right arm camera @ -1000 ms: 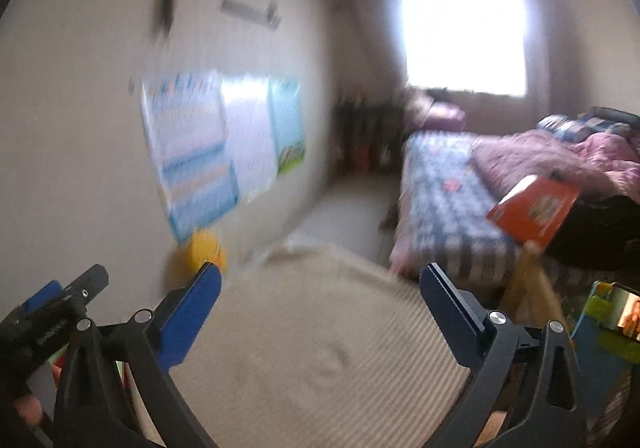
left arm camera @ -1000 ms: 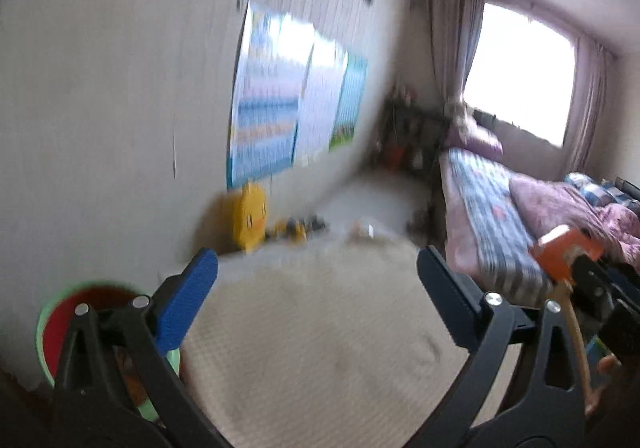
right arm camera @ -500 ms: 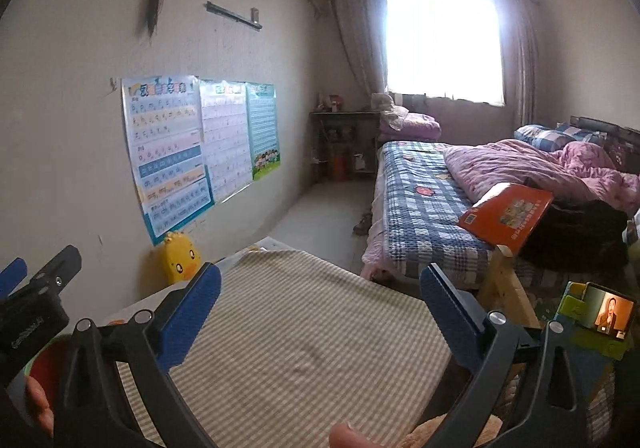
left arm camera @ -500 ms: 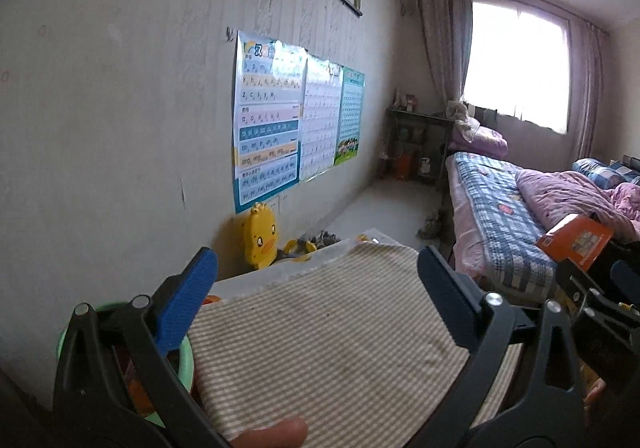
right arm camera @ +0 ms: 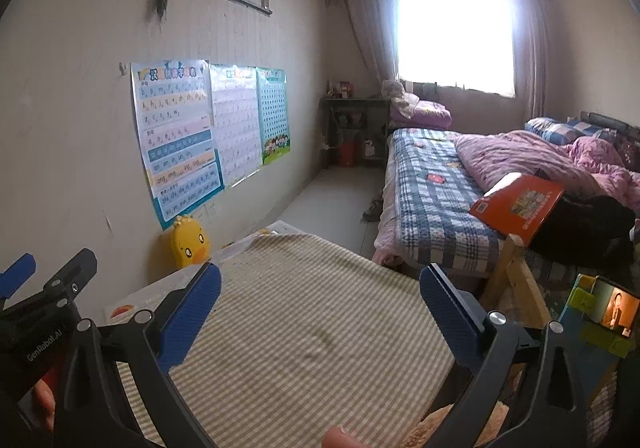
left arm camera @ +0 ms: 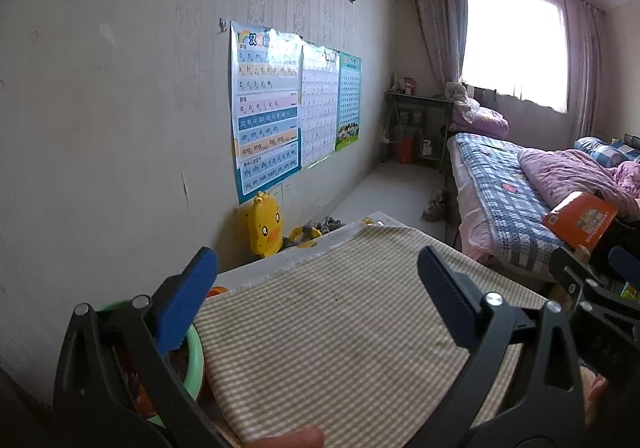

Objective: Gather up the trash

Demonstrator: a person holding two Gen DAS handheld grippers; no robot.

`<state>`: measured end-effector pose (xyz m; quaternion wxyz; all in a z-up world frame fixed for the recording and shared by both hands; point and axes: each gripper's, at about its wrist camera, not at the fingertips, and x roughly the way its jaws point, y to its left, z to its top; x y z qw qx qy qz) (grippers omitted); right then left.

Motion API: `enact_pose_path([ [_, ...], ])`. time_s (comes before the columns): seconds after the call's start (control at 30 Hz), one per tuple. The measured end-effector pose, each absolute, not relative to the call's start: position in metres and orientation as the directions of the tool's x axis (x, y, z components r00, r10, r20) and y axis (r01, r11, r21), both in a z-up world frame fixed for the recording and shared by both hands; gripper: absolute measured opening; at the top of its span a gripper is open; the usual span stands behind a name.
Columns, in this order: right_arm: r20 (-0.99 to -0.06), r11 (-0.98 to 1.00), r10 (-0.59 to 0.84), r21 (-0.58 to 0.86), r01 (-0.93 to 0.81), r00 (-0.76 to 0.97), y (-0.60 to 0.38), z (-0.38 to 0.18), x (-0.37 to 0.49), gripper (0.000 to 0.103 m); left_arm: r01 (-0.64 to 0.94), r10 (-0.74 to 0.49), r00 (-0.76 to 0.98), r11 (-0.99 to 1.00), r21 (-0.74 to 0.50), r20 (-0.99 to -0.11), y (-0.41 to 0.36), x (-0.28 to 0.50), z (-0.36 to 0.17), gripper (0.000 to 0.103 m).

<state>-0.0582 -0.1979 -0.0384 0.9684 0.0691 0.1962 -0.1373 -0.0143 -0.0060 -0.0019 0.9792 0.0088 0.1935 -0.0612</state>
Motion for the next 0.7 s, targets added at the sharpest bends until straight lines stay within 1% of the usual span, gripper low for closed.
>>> enact_pose_path([
  [0.17, -0.422, 0.952, -0.231, 0.087, 0.292, 0.877, -0.197, -0.042, -0.055, 0.096, 0.117, -0.106, 0.908, 0.993, 0.002, -0.404, -0.006, -0.011, -0.006, 0.098],
  [0.7, -0.460, 0.956, -0.214, 0.085, 0.283, 0.862, -0.194, -0.049, -0.050, 0.096, 0.113, -0.090, 0.895, 0.993, 0.025, -0.437, -0.006, -0.008, -0.014, 0.098],
])
